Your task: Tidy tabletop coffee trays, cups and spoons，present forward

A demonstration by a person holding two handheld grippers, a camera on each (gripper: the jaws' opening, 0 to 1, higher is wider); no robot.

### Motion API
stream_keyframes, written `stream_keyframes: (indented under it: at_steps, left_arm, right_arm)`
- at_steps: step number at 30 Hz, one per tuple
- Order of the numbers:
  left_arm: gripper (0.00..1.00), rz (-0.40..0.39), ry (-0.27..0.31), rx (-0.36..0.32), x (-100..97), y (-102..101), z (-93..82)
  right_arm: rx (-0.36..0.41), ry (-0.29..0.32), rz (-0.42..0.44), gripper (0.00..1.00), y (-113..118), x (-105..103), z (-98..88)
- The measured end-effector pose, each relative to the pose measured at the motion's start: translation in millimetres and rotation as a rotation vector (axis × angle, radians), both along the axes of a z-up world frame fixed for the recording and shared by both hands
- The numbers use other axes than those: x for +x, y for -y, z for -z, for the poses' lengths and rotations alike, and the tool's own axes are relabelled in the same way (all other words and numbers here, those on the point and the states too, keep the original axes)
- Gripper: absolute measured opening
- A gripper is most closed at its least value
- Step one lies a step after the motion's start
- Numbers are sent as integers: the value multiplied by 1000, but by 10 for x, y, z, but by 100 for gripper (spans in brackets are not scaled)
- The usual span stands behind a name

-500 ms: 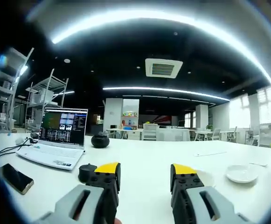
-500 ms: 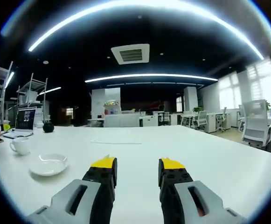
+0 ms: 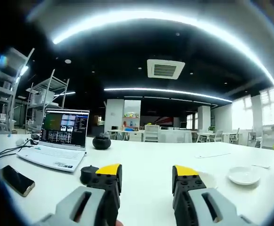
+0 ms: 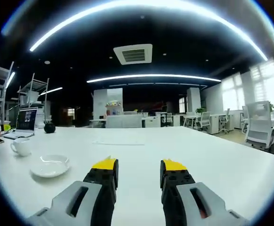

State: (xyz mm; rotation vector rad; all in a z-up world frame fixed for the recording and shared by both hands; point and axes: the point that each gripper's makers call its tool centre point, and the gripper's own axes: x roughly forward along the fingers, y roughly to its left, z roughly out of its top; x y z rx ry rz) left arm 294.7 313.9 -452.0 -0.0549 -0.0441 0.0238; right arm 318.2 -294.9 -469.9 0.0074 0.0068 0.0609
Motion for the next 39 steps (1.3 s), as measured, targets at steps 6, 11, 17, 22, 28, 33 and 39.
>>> stream_keyframes:
  at_steps: [6,11,17,22,28,33,39]
  left_arm:
    - [44,-2,-4,-3,2,-10,-2]
    - [44,-5,-10,-6,-2,-30,-6]
    - [44,0,-20,-10,-5,-36,-10]
    - [44,13,-34,-6,-2,-27,-14]
    - [44,41,-72,10,11,5,17]
    - [44,40,-86,33,21,-11,-9]
    - [44,40,-115,54,35,-29,-47]
  right_arm:
    - [7,8,2,37,31,-4,-25]
    - [14,-9,-22,38,32,25,13]
    - [7,-25,-41,39,-10,49,26]
    - [3,-24,-54,39,-35,92,-40]
    - [9,-5,-78,39,-96,157,-203]
    - [2,-2,-104,39,-165,239,-301]
    - [8,6,-162,37,-346,330,-432]
